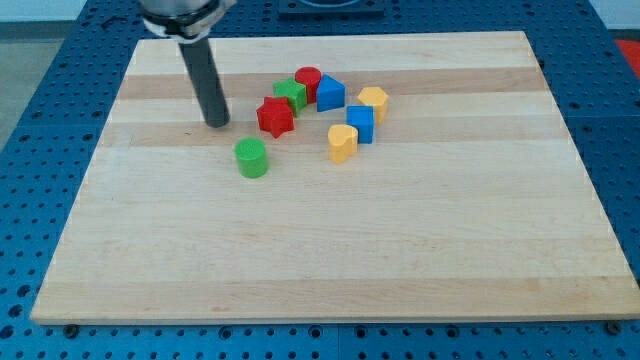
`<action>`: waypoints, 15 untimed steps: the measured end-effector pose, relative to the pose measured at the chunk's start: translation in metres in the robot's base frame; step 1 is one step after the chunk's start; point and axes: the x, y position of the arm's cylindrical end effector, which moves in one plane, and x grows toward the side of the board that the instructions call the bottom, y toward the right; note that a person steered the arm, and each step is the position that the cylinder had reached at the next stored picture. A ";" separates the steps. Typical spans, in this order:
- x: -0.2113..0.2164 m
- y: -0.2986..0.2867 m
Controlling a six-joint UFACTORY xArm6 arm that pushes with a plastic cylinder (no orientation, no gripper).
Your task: Slide the green circle closer to the red star
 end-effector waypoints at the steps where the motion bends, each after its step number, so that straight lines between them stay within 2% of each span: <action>1: 0.000 0.036; 3: 0.000 0.100; 4: 0.002 0.091; 5: 0.019 0.046; 7: 0.101 -0.050; 8: 0.130 -0.048; 9: 0.123 -0.025; 12: 0.036 0.056; 13: 0.035 0.068; 15: 0.115 0.068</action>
